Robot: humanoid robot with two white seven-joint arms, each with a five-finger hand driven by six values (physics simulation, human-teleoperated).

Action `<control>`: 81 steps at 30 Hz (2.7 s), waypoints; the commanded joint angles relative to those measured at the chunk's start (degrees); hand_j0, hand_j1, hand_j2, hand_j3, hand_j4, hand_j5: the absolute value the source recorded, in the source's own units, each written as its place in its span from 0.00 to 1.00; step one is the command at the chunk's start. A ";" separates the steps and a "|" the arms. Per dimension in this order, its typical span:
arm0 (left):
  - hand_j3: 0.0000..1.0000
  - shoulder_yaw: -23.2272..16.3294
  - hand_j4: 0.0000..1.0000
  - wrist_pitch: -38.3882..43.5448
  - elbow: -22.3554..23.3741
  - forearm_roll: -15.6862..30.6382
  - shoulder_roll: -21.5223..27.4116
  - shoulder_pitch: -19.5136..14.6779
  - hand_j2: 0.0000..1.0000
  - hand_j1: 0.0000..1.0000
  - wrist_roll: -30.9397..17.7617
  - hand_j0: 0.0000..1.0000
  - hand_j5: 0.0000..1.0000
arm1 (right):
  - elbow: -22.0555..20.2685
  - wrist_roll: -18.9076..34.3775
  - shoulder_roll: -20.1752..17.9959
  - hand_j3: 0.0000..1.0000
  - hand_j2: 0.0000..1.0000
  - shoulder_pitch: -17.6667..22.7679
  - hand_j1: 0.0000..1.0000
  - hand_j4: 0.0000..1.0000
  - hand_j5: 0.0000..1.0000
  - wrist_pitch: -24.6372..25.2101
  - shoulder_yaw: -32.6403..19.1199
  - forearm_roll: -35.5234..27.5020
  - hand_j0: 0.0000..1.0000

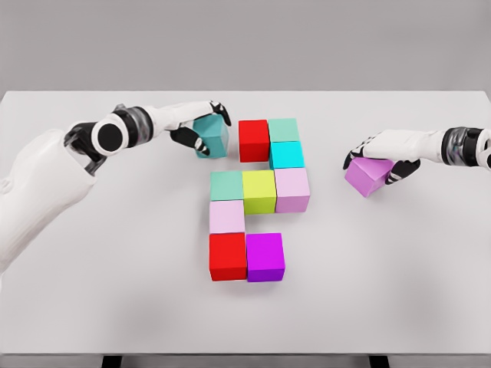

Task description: Assemble the squares on the desktop into the number 2

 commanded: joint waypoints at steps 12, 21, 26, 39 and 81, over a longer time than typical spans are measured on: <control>0.63 0.03 0.63 -0.12 1.56 -0.09 -1.48 -0.09 0.63 0.63 0.23 0.63 0.63 | -4.30 -0.03 -2.06 0.56 0.56 0.88 0.56 0.56 0.56 0.12 -3.30 -4.43 0.56; 0.71 0.03 0.71 -0.12 1.56 -0.09 -1.83 -0.09 0.71 0.71 0.23 0.71 0.71 | -20.11 -0.03 -10.41 0.57 0.57 4.75 0.57 0.57 0.57 0.12 -3.30 -6.28 0.57; 0.78 0.03 0.78 -0.12 2.26 -0.09 -1.92 -0.35 0.78 0.78 0.23 0.78 0.78 | -32.15 -0.03 -14.72 0.58 0.58 9.23 0.58 0.58 0.58 0.12 -3.30 -6.19 0.58; 0.89 0.03 0.89 -0.12 3.40 -0.18 -2.45 -0.79 0.89 0.89 0.23 0.89 0.89 | -37.43 -0.03 -14.90 0.61 0.61 11.43 0.61 0.61 0.61 0.12 -0.49 -5.93 0.61; 0.91 0.12 0.91 6.73 10.87 3.69 -7.46 -1.93 0.91 0.91 4.97 0.91 0.91 | -37.17 -0.03 -20.35 1.00 1.00 10.11 1.00 1.00 1.00 0.12 -5.58 -8.04 1.00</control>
